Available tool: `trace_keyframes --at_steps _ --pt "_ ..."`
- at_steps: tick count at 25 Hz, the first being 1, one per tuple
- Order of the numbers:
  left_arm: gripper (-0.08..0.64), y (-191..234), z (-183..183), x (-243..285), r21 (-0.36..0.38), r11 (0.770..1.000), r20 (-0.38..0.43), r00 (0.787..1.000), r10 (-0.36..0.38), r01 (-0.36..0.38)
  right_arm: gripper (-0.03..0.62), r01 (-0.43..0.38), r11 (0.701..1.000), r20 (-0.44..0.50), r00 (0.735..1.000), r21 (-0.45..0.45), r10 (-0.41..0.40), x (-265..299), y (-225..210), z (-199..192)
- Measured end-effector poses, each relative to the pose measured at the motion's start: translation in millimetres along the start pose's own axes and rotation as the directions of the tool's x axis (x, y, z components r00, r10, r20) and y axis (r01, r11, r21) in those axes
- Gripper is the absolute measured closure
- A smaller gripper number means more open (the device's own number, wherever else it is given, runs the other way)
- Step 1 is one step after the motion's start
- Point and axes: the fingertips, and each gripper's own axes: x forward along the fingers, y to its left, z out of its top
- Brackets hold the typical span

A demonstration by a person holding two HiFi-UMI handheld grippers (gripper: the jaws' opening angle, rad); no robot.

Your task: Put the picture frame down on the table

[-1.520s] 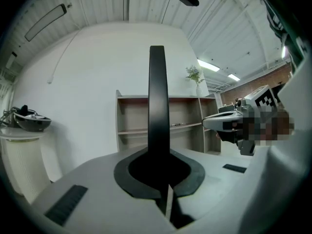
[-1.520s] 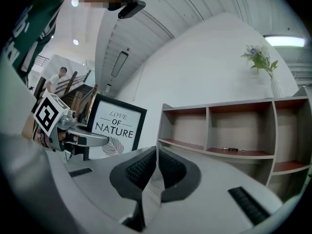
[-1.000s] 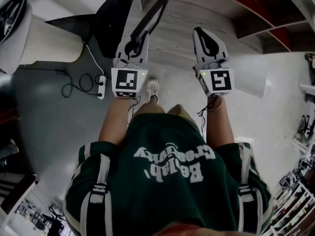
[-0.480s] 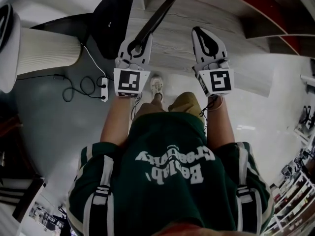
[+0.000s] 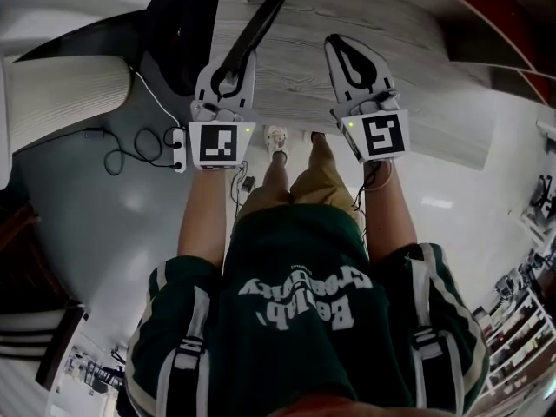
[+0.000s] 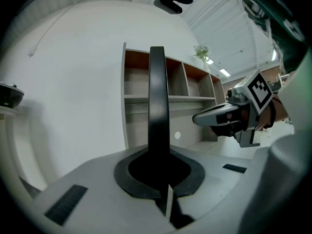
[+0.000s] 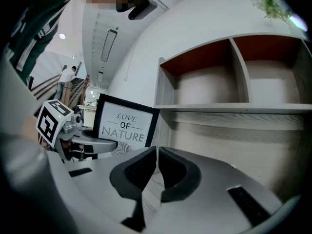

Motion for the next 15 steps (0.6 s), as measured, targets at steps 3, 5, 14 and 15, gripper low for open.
trace_keyframes --at_steps 3,5,14,15 --pt "0.534 9.2 -15.6 9.5 -0.029 0.999 0.003 0.999 0.033 -0.033 0.551 -0.028 1.000 -0.023 0.999 0.003 0.028 13.6 -2.2 -15.9" --pt "0.534 12.5 -29.4 14.9 -0.040 0.998 -0.009 0.999 0.044 -0.044 0.551 -0.044 0.999 -0.061 0.997 0.005 0.045 18.9 -1.7 -29.9" --pt "0.534 12.4 -68.9 33.2 -0.041 0.997 -0.029 0.997 0.069 -0.070 0.551 -0.108 0.994 -0.040 0.993 0.015 0.108 44.9 -3.8 -65.5" --pt "0.534 11.5 -72.6 34.7 -0.042 0.997 -0.034 0.997 0.070 -0.071 0.551 -0.112 0.994 -0.039 0.993 0.015 0.113 47.8 -3.7 -68.2"
